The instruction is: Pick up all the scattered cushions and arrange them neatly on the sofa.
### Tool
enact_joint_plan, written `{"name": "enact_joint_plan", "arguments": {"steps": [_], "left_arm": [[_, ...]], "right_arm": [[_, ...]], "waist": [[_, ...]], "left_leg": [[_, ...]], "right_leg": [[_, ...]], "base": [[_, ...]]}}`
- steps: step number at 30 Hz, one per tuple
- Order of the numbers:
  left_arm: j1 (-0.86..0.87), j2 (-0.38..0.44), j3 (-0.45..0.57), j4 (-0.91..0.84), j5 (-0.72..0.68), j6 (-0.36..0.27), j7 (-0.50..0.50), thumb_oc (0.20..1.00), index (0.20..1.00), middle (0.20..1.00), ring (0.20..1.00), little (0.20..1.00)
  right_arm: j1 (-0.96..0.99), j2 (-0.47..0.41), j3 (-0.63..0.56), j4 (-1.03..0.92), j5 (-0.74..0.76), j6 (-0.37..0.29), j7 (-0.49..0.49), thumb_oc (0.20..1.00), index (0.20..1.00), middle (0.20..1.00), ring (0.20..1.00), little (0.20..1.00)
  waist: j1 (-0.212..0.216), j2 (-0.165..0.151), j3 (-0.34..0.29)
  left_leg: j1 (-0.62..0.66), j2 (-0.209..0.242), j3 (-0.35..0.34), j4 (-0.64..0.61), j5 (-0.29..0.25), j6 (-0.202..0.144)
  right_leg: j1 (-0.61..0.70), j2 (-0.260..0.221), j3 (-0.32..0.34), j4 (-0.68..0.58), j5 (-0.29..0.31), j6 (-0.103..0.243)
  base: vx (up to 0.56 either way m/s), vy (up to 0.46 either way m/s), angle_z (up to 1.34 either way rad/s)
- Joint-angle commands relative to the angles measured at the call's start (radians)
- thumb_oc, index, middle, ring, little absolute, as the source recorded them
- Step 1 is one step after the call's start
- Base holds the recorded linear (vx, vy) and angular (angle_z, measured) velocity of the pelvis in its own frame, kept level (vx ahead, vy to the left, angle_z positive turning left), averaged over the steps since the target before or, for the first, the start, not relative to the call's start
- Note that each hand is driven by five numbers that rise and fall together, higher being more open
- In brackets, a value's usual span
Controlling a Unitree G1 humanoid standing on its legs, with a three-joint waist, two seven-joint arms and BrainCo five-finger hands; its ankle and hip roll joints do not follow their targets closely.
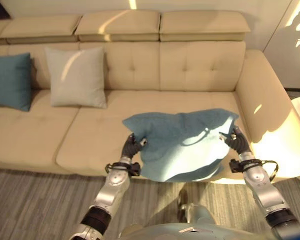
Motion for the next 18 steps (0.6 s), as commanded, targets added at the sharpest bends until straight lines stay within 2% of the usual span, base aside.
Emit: {"name": "enact_joint_plan", "arguments": {"steps": [1,3,5,8,10,14,15,16,18], "left_arm": [[-0.064,0.006,0.004,-0.093,-0.023,-0.075,-0.024,0.2,0.2,0.2,0.2,0.2],[-0.078,0.008,0.005,-0.103,-0.015,-0.074,-0.015,0.2,0.2,0.2,0.2,0.2],[-0.082,0.008,0.008,-0.113,-0.02,-0.078,-0.005,0.2,0.2,0.2,0.2,0.2],[-0.07,0.007,0.012,-0.124,-0.022,-0.077,-0.012,0.2,0.2,0.2,0.2,0.2],[-0.066,0.009,0.011,-0.13,-0.02,-0.076,-0.015,0.2,0.2,0.2,0.2,0.2],[-0.051,0.033,0.034,-0.149,-0.025,-0.079,-0.024,0.2,0.2,0.2,0.2,0.2],[-0.047,0.042,0.048,-0.155,-0.037,-0.08,-0.025,0.2,0.2,0.2,0.2,0.2],[-0.047,0.042,0.048,-0.155,-0.037,-0.08,-0.025,0.2,0.2,0.2,0.2,0.2],[-0.048,0.045,0.057,-0.148,-0.047,-0.081,-0.03,0.2,0.2,0.2,0.2,0.2]], "right_arm": [[-0.049,-0.019,-0.039,-0.092,0.037,-0.093,-0.012,0.2,0.2,0.2,0.2,0.2],[-0.058,-0.021,-0.038,-0.08,0.036,-0.09,-0.024,0.2,0.2,0.2,0.2,0.2],[-0.067,-0.018,-0.033,-0.076,0.043,-0.089,-0.031,0.2,0.2,0.2,0.2,0.2],[-0.069,-0.014,-0.026,-0.084,0.034,-0.087,-0.021,0.2,0.2,0.2,0.2,0.2],[-0.073,-0.01,-0.023,-0.087,0.03,-0.087,-0.017,0.2,0.2,0.2,0.2,0.2],[-0.094,0.008,-0.012,-0.085,0.009,-0.087,-0.013,0.2,0.2,0.2,0.2,0.2],[-0.104,0.018,-0.005,-0.086,0.007,-0.085,-0.008,0.2,0.2,0.2,0.2,0.2],[-0.104,0.018,-0.005,-0.085,0.007,-0.085,-0.008,0.2,0.2,0.2,0.2,0.2],[-0.11,0.029,0.001,-0.084,-0.001,-0.084,-0.007,0.2,0.2,0.2,0.2,0.2]], "waist": [[-0.018,-0.045,-0.034],[0.004,-0.043,-0.021],[0.016,-0.042,-0.01],[0.023,-0.019,-0.029],[0.026,-0.015,-0.033],[0.045,-0.001,-0.036],[0.044,0.01,-0.028],[0.045,0.01,-0.029],[0.034,0.022,-0.023]], "left_leg": [[-0.064,-0.01,-0.012,-0.102,0.013,-0.002],[-0.13,-0.027,-0.036,-0.212,0.1,-0.015],[-0.164,-0.027,-0.065,-0.221,0.127,-0.027],[-0.076,-0.057,-0.082,-0.336,0.117,-0.011],[-0.055,-0.068,-0.082,-0.347,0.11,-0.004],[-0.017,-0.089,-0.042,-0.359,0.082,0.03],[-0.006,-0.097,-0.034,-0.357,0.075,0.047],[-0.007,-0.098,-0.033,-0.357,0.075,0.047],[0.006,-0.104,-0.034,-0.369,0.069,0.056]], "right_leg": [[0.08,-0.036,0.032,-0.01,-0.078,0.162],[0.106,-0.017,0.048,-0.014,-0.094,0.163],[0.126,-0.009,0.067,-0.012,-0.107,0.16],[0.152,-0.01,0.09,-0.005,-0.124,0.174],[0.154,-0.017,0.098,0.004,-0.128,0.178],[0.121,-0.058,0.109,0.091,-0.142,0.202],[0.071,-0.074,0.133,0.192,-0.14,0.216],[0.069,-0.075,0.134,0.193,-0.141,0.216],[0.022,-0.081,0.18,0.227,-0.126,0.227]], "base": [[0.13,-0.018,-0.1],[0.14,0.013,0.01],[0.14,0.036,-0.34],[0.26,0.145,-0.56],[0.14,0.117,-0.4],[0.1,0.124,-0.53],[0.08,0.103,-0.38],[0.06,0.062,-0.23],[0.04,-0.012,0.02]]}}
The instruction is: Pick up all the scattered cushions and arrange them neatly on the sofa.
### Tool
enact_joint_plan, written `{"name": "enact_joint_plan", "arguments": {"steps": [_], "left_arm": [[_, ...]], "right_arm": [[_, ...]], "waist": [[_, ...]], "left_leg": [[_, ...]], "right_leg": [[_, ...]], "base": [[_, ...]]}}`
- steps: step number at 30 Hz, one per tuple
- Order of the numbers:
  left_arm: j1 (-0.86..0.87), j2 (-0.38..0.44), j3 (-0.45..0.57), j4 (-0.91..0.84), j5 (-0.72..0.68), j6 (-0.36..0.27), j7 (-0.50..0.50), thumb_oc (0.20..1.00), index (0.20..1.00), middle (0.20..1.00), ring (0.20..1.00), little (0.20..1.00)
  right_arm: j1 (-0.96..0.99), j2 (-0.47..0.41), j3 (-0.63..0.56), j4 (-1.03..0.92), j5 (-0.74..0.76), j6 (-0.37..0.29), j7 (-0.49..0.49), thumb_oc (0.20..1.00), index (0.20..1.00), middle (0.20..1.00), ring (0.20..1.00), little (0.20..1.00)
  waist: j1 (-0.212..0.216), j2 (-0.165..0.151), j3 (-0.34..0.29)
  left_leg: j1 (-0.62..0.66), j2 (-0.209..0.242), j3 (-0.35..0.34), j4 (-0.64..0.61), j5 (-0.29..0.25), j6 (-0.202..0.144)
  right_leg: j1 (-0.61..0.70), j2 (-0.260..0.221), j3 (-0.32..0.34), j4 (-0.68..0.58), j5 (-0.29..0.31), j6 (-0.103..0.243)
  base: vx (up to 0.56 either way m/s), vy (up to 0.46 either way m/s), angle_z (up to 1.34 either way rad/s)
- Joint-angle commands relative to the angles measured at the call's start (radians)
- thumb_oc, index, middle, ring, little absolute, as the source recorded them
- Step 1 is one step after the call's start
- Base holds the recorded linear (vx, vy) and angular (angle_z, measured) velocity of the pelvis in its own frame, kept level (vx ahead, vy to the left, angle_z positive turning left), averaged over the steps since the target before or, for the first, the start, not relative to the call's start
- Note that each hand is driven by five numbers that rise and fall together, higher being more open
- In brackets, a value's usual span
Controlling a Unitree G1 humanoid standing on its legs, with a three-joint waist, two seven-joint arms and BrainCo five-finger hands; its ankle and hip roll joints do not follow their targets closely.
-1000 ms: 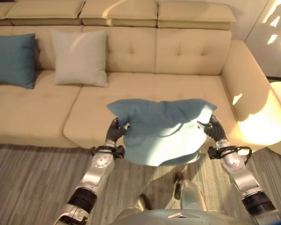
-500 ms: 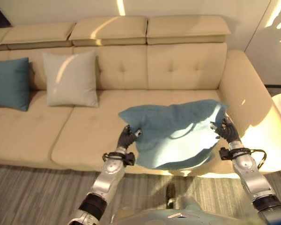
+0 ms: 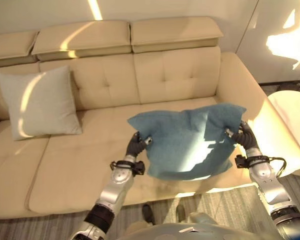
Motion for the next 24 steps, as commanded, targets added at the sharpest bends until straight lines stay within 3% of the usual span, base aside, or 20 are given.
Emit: {"name": "enact_joint_plan", "arguments": {"steps": [1,5,8,19,24], "left_arm": [[-0.034,0.022,0.064,-0.137,-0.053,-0.09,-0.038,0.2,0.2,0.2,0.2,0.2],[-0.027,0.024,0.074,-0.145,-0.072,-0.091,-0.055,0.2,0.2,0.2,0.2,0.2],[-0.009,0.017,0.072,-0.139,-0.081,-0.089,-0.08,0.2,0.2,0.2,0.2,0.2],[-0.012,-0.011,0.046,-0.145,-0.08,-0.074,-0.083,0.2,0.2,0.2,0.2,0.2],[-0.109,-0.027,0.017,-0.143,-0.079,-0.086,-0.032,0.2,0.2,0.2,0.2,0.2]], "right_arm": [[-0.1,0.028,0.009,-0.074,-0.014,-0.082,0.001,0.2,0.2,0.2,0.2,0.2],[-0.107,0.033,0.01,-0.086,-0.03,-0.07,0.006,0.2,0.2,0.2,0.2,0.2],[-0.103,0.038,0.008,-0.092,-0.035,-0.07,0.011,0.2,0.2,0.2,0.2,0.2],[-0.08,0.023,-0.001,-0.128,-0.03,-0.066,0.02,0.2,0.2,0.2,0.2,0.2],[-0.138,0.014,0.015,-0.136,-0.009,-0.071,-0.01,0.2,0.2,0.2,0.2,0.2]], "waist": [[0.021,-0.027,-0.024],[-0.005,-0.009,-0.015],[-0.007,-0.026,-0.032],[-0.003,-0.025,-0.062],[-0.005,-0.036,-0.062]], "left_leg": [[-0.02,0.012,0.003,0.112,-0.133,-0.053],[0.006,0.006,-0.004,0.09,-0.139,-0.059],[0.016,-0.007,-0.003,0.095,-0.148,-0.067],[0.059,0.034,-0.031,0.036,-0.114,-0.098],[0.077,0.05,-0.029,0.006,-0.102,-0.111]], "right_leg": [[0.012,-0.131,0.057,-0.019,0.069,0.129],[-0.053,-0.164,0.088,-0.116,0.135,0.148],[0.0,-0.188,0.07,-0.208,0.167,0.164],[0.104,-0.144,0.011,-0.299,0.16,0.141],[0.131,-0.127,-0.003,-0.34,0.162,0.136]], "base": [[0.04,-0.053,0.05],[0.07,-0.092,-0.09],[0.06,-0.138,0.15],[0.05,-0.116,0.12],[0.04,-0.07,0.08]]}}
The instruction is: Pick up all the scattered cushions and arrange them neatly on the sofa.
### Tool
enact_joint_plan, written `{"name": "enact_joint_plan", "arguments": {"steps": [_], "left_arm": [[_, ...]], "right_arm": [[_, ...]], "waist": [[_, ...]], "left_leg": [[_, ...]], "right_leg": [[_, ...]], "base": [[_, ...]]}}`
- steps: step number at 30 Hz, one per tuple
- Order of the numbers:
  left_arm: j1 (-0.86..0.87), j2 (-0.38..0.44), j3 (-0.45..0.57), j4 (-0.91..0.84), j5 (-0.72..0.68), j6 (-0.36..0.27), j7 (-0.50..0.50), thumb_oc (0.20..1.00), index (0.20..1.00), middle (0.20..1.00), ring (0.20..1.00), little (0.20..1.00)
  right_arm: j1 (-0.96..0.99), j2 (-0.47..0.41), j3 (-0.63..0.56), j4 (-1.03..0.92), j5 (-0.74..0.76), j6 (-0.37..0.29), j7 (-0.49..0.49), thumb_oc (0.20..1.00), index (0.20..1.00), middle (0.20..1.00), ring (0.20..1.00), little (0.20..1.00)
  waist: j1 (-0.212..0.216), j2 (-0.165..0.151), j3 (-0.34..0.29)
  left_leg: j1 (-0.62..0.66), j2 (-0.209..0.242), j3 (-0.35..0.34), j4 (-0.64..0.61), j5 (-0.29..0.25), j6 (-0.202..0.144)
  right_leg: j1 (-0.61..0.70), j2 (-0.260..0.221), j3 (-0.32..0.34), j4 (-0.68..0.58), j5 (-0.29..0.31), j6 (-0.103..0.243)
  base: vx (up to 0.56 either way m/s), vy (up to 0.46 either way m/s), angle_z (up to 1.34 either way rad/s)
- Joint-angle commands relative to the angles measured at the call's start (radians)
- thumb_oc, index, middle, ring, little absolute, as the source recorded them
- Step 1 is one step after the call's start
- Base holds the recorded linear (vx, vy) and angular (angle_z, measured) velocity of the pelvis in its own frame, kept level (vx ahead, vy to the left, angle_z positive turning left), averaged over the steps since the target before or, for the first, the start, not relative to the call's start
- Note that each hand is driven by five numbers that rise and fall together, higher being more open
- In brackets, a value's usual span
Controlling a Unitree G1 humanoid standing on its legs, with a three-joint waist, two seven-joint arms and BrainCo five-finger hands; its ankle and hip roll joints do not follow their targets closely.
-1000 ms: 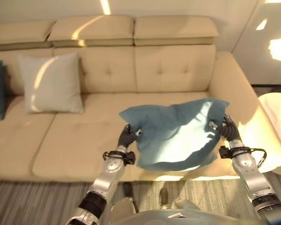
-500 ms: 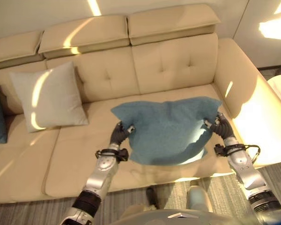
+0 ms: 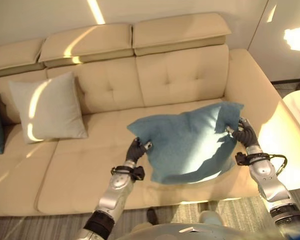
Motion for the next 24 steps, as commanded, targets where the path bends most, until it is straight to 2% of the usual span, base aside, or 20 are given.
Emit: {"name": "enact_joint_plan", "arguments": {"steps": [1,2,6,10,11,17,19,24], "left_arm": [[-0.18,0.001,-0.008,-0.107,-0.037,-0.101,0.026,0.2,0.2,0.2,0.2,0.2],[-0.183,0.0,-0.008,-0.105,-0.038,-0.101,0.026,0.2,0.2,0.2,0.2,0.2],[-0.375,-0.017,-0.043,-0.056,-0.078,-0.129,0.124,0.2,0.2,0.2,0.2,0.2],[-0.491,-0.005,-0.051,-0.033,-0.082,-0.149,0.165,0.2,0.2,0.2,0.2,0.2],[-0.565,0.017,-0.053,-0.015,-0.082,-0.161,0.188,0.2,0.2,0.2,0.2,0.2],[-0.741,0.082,-0.058,0.05,-0.062,-0.186,0.228,0.2,0.2,0.2,0.2,0.2],[-0.868,0.117,-0.078,0.123,-0.069,-0.203,0.259,0.2,0.2,0.2,0.2,0.2],[-1.041,0.174,-0.103,0.235,-0.081,-0.215,0.28,0.2,0.2,0.2,0.2,0.2]], "right_arm": [[-0.143,0.019,0.05,-0.102,0.034,-0.093,-0.03,0.2,0.2,0.2,0.2,0.2],[-0.145,0.018,0.05,-0.1,0.035,-0.093,-0.03,0.2,0.2,0.2,0.2,0.2],[-0.347,0.033,0.135,-0.04,0.075,-0.083,-0.1,0.2,0.2,0.2,0.2,0.2],[-0.48,0.035,0.179,0.001,0.089,-0.085,-0.133,0.2,0.2,0.2,0.2,0.2],[-0.565,0.026,0.198,0.033,0.095,-0.083,-0.158,0.2,0.2,0.2,0.2,0.2],[-0.755,0.005,0.232,0.13,0.12,-0.089,-0.198,0.2,0.2,0.2,0.2,0.2],[-0.87,-0.003,0.256,0.214,0.153,-0.096,-0.224,0.2,0.2,0.2,0.2,0.2],[-1.016,-0.022,0.286,0.325,0.2,-0.113,-0.246,0.2,0.2,0.2,0.2,0.2]], "waist": [[0.001,-0.107,-0.065],[0.001,-0.106,-0.064],[-0.002,-0.1,-0.033],[0.0,-0.095,-0.019],[0.003,-0.093,-0.011],[0.012,-0.088,-0.016],[0.017,-0.085,-0.021],[0.026,-0.084,-0.014]], "left_leg": [[0.023,-0.037,0.03,0.039,-0.098,-0.044],[0.022,-0.037,0.03,0.039,-0.098,-0.044],[-0.024,-0.034,0.027,0.018,-0.08,-0.047],[-0.076,-0.033,0.022,0.015,-0.067,-0.047],[-0.111,-0.032,0.017,0.013,-0.057,-0.049],[-0.212,-0.031,0.003,0.005,-0.021,-0.058],[-0.269,-0.027,-0.011,0.004,-0.007,-0.066],[-0.336,-0.03,-0.026,0.004,0.014,-0.073]], "right_leg": [[0.027,-0.043,-0.001,0.01,-0.073,0.058],[0.026,-0.042,-0.002,0.01,-0.072,0.058],[-0.04,-0.033,0.014,0.009,-0.058,0.056],[-0.105,-0.027,0.032,0.012,-0.041,0.058],[-0.143,-0.024,0.043,0.012,-0.031,0.058],[-0.24,-0.016,0.052,0.01,-0.003,0.06],[-0.288,-0.016,0.047,0.008,0.006,0.062],[-0.347,-0.017,0.039,0.006,0.022,0.066]], "base": [[-0.01,-0.037,0.06],[-0.02,-0.038,0.03],[-0.07,-0.034,-0.04],[-0.07,-0.02,-0.01],[-0.08,-0.016,-0.04],[-0.06,-0.018,-0.02],[-0.05,-0.015,-0.02],[-0.04,0.002,0.03]]}}
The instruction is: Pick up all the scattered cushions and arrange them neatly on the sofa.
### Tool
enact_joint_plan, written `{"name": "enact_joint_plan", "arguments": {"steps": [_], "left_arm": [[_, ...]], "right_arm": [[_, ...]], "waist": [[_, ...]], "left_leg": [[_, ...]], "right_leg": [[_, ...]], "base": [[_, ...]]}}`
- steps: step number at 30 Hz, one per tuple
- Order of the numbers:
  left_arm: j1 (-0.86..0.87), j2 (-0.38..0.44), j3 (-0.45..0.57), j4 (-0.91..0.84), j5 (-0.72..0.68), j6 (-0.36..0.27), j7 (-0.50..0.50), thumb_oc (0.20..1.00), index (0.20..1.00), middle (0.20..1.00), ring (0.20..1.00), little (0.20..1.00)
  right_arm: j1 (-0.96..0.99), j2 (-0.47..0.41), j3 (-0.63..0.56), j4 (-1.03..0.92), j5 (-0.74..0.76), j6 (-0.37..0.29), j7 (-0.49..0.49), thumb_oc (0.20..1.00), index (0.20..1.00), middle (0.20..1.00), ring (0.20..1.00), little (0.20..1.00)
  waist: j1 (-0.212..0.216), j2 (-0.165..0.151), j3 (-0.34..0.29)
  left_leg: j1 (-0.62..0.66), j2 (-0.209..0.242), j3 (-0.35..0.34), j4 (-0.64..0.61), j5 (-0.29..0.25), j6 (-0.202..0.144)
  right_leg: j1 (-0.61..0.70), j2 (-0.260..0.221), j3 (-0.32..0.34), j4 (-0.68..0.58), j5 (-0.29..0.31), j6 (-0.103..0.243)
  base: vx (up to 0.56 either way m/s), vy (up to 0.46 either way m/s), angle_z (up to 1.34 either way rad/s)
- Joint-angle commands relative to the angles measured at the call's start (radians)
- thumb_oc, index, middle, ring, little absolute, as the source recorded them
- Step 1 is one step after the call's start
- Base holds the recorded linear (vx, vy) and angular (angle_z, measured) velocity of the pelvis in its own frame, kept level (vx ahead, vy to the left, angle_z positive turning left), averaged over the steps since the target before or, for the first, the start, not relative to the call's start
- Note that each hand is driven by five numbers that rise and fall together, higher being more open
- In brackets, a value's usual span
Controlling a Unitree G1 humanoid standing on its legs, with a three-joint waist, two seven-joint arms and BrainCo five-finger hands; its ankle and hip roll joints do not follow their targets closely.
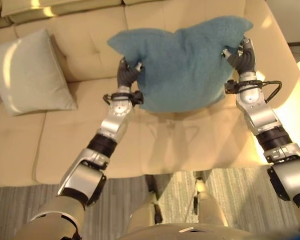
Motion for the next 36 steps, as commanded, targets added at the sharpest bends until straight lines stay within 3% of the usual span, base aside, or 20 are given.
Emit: {"name": "enact_joint_plan", "arguments": {"steps": [1,7,13,27,28,29,30,36], "left_arm": [[-0.287,0.043,-0.068,-0.024,-0.006,-0.161,-0.009,0.2,0.2,0.2,0.2,0.2],[-0.503,0.081,-0.129,0.096,0.004,-0.174,-0.001,0.2,0.2,0.2,0.2,0.2],[-0.495,0.078,-0.131,0.116,-0.032,-0.168,-0.008,0.2,0.2,0.2,0.2,0.2],[-0.468,0.069,-0.148,0.211,0.022,-0.113,-0.02,0.2,0.2,0.2,0.2,0.2],[-0.506,0.069,-0.168,0.243,0.027,-0.11,-0.019,0.379,0.379,0.379,0.379,0.379],[-0.522,0.068,-0.174,0.252,0.03,-0.11,-0.013,0.915,0.915,0.915,0.915,0.915],[-0.554,0.066,-0.193,0.267,0.045,-0.105,-0.004,1.0,1.0,1.0,1.0,1.0],[-0.708,0.074,-0.222,0.376,0.031,-0.088,0.065,1.0,1.0,1.0,1.0,1.0]], "right_arm": [[-0.237,0.046,0.062,-0.02,0.053,-0.132,-0.014,0.2,0.2,0.2,0.2,0.2],[-0.421,-0.011,0.107,0.11,0.082,-0.162,-0.045,0.2,0.2,0.2,0.2,0.2],[-0.475,-0.074,0.162,0.153,0.077,-0.132,-0.031,0.2,0.2,0.2,0.2,0.2],[-0.454,-0.065,0.141,0.185,0.052,-0.114,-0.046,0.2,0.2,0.2,0.2,0.2],[-0.473,-0.069,0.158,0.227,0.026,-0.101,-0.06,0.2,0.2,0.2,0.2,0.2],[-0.483,-0.071,0.166,0.247,0.014,-0.094,-0.066,0.555,0.555,0.555,0.555,0.555],[-0.508,-0.072,0.188,0.293,-0.011,-0.074,-0.079,1.0,1.0,1.0,1.0,1.0],[-0.654,-0.06,0.292,0.491,-0.074,0.03,-0.126,1.0,1.0,1.0,1.0,1.0]], "waist": [[0.018,-0.075,-0.01],[0.037,-0.084,0.014],[0.051,-0.1,0.032],[0.054,-0.108,0.078],[0.048,-0.103,0.08],[0.047,-0.101,0.08],[0.045,-0.096,0.078],[0.039,-0.084,0.057]], "left_leg": [[0.006,-0.007,-0.031,0.005,-0.059,-0.065],[-0.093,-0.017,-0.065,0.02,-0.039,-0.074],[-0.134,-0.017,-0.077,0.015,-0.027,-0.084],[-0.206,-0.022,-0.093,0.03,-0.023,-0.087],[-0.226,-0.022,-0.095,0.025,-0.013,-0.088],[-0.23,-0.023,-0.095,0.021,-0.01,-0.089],[-0.238,-0.024,-0.096,0.016,-0.006,-0.09],[-0.257,-0.033,-0.097,0.008,-0.004,-0.086]], "right_leg": [[0.003,0.002,0.019,0.007,-0.077,0.076],[-0.085,-0.001,0.001,0.011,-0.063,0.084],[-0.124,-0.009,-0.016,0.008,-0.055,0.09],[-0.183,-0.018,-0.022,0.015,-0.042,0.09],[-0.207,-0.017,-0.019,0.015,-0.038,0.091],[-0.213,-0.015,-0.018,0.015,-0.036,0.092],[-0.224,-0.014,-0.02,0.015,-0.033,0.094],[-0.253,-0.011,-0.009,0.011,-0.02,0.1]], "base": [[-0.05,0.026,0.0],[-0.03,0.011,0.1],[0.01,-0.004,0.11],[-0.01,-0.001,0.05],[-0.03,-0.009,-0.03],[0.0,0.0,0.0],[-0.01,0.001,0.05],[-0.01,0.001,-0.02]]}}
